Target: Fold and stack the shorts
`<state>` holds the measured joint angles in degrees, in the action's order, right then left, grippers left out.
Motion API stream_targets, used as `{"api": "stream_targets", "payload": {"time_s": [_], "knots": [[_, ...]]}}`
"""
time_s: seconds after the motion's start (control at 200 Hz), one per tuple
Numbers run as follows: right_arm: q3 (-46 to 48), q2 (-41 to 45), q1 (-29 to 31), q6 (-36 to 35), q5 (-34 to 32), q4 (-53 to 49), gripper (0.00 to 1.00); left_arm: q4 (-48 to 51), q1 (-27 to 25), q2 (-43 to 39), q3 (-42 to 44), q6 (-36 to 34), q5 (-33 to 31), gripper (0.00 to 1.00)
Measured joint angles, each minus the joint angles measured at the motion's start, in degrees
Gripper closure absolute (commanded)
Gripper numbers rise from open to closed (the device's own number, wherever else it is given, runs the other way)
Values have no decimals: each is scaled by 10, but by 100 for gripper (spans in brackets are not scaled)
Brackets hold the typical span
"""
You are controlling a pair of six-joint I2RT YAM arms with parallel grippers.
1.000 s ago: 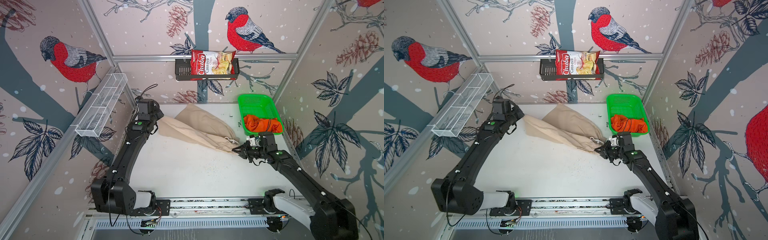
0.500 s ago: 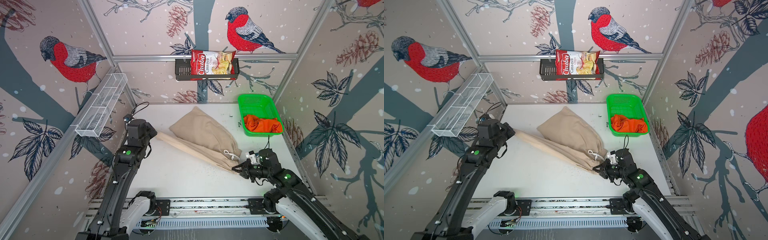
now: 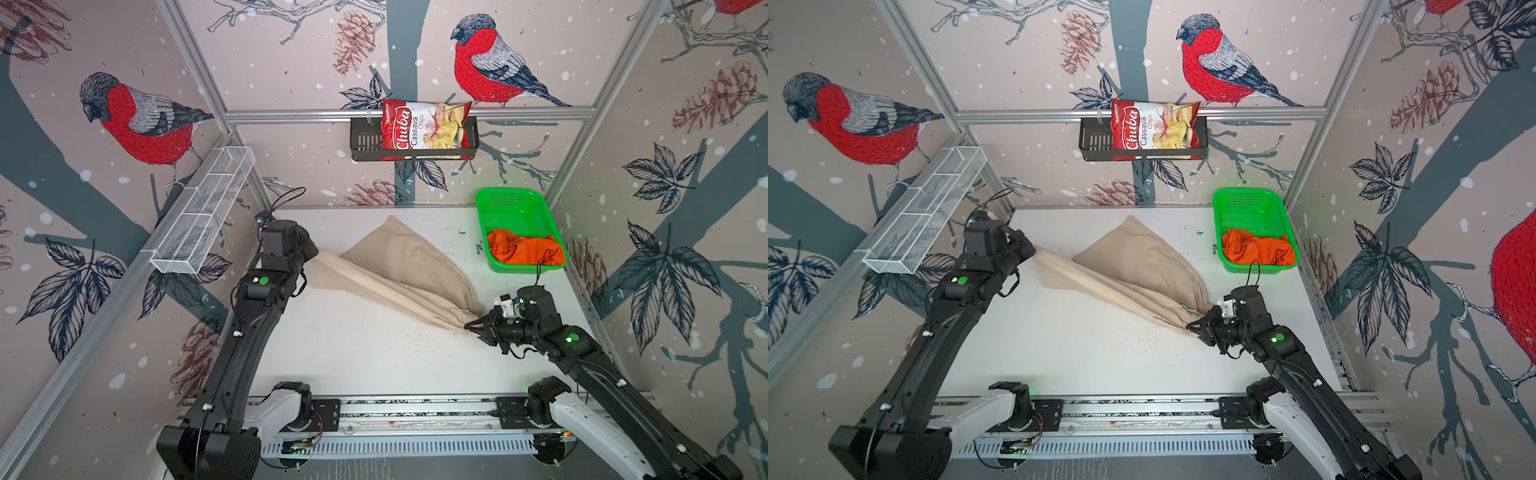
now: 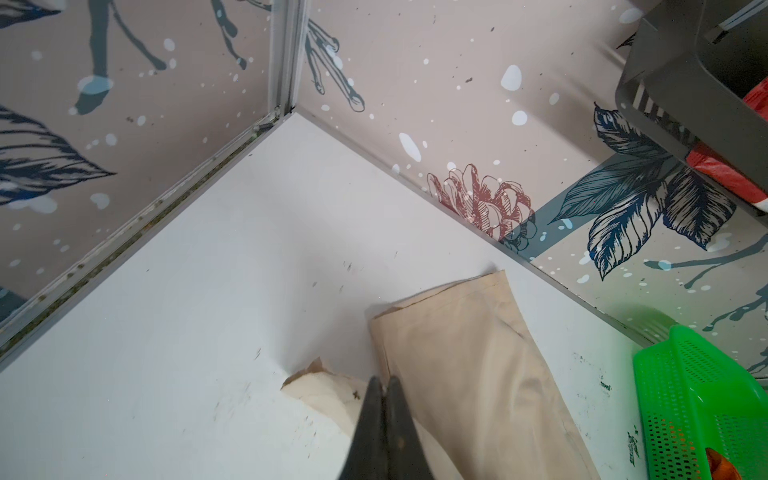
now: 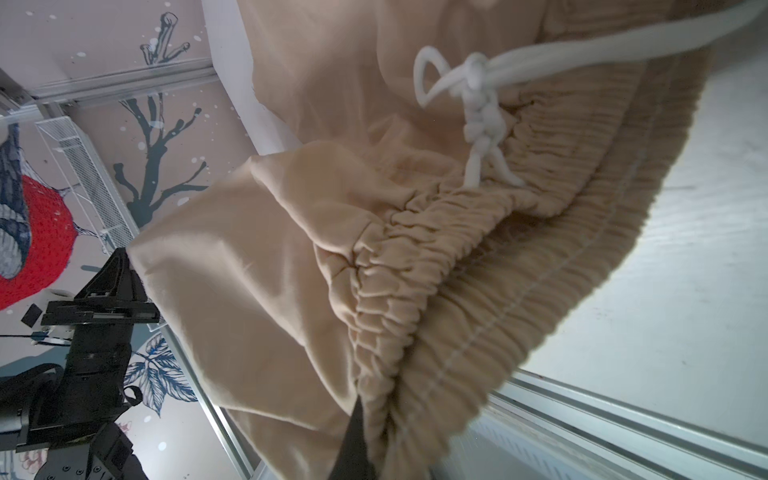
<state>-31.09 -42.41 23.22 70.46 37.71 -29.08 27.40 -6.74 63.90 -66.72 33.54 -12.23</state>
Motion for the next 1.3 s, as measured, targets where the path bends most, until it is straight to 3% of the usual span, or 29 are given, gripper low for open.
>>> {"api": "stream_targets", "payload": {"time_s": [0.225,0.51,1.301], "knots": [[-48,-76,-60,-59,42,-11,100,-55,-9,88,-55,-33,17,100],[-86,-145,-79,-118,72,-24,100,-104,-15,156,-117,-55,38,100],[-79,-160,-102,-125,90,-20,100,-205,-24,290,-177,-94,110,100]]}}
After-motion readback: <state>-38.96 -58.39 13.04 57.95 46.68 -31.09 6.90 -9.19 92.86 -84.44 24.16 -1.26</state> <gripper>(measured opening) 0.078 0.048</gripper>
